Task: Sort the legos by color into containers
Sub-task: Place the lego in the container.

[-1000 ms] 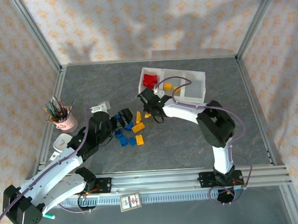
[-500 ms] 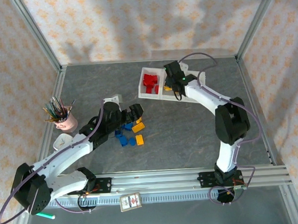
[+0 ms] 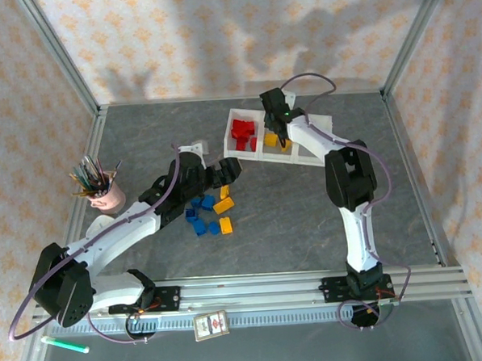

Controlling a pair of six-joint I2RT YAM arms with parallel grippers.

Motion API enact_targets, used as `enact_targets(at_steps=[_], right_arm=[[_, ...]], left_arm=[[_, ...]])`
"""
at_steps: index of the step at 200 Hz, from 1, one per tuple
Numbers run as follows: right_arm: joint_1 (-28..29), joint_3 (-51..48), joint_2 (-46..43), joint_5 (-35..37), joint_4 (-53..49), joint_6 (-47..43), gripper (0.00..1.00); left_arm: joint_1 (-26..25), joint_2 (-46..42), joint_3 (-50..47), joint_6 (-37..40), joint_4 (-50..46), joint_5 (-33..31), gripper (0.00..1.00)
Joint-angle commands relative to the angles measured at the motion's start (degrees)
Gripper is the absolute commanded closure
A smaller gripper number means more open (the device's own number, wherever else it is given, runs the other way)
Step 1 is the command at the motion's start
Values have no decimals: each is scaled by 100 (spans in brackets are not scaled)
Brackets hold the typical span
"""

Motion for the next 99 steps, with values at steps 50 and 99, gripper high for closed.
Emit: enact_targets(at_steps=[50, 99], right_arm=[[779, -1643, -1698, -390, 164, -178, 37], [1761, -2247, -1918, -590, -157, 410, 29]], left_arm=[[63, -871, -414, -161, -29, -474, 1], [98, -1698, -833, -304, -674, -970, 1]])
